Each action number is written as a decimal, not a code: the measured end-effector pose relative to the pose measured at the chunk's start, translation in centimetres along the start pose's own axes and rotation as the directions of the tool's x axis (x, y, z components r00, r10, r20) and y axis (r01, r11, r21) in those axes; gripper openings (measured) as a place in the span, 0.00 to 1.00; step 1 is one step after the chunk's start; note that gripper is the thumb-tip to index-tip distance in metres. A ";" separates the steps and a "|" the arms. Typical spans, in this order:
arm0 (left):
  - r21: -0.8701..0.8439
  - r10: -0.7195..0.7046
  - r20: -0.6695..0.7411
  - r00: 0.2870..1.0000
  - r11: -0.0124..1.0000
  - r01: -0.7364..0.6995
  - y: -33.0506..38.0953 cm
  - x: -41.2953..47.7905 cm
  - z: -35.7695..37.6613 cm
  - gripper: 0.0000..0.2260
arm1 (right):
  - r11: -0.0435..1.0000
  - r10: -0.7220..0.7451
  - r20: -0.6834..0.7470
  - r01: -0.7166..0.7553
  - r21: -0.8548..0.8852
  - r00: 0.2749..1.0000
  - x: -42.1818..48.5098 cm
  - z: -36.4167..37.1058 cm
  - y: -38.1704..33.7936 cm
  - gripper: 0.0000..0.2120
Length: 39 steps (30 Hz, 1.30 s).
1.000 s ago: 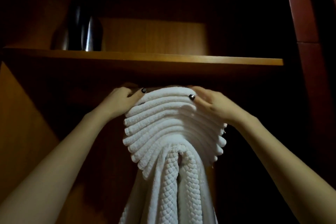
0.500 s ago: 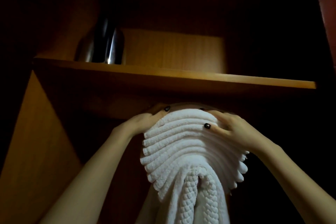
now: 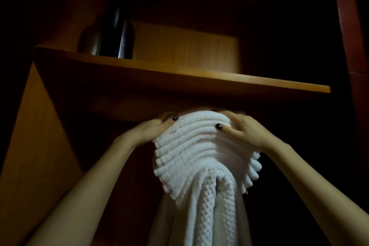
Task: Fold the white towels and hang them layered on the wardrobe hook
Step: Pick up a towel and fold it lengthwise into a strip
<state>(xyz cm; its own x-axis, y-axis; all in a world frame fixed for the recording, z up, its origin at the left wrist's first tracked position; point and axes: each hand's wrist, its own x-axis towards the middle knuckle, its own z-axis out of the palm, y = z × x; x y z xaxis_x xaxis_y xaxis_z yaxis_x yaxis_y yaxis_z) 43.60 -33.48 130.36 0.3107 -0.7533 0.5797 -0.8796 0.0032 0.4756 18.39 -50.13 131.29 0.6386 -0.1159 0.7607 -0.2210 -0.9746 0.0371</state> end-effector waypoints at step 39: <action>0.667 0.134 -0.096 0.986 0.744 -0.036 10.5 -17.1 -0.3 0.30 | 0.939 0.277 -0.020 -0.275 -0.207 0.961 -13.0 -3.5 -8.2 0.35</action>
<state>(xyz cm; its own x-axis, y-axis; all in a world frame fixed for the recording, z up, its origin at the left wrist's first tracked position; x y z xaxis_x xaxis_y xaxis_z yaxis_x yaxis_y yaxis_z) 29.17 -20.33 125.67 0.2231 -0.6790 0.6994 -0.9059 -0.4094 -0.1085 9.30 -39.94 123.40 0.5376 -0.3772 0.7541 -0.5357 -0.8435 -0.0401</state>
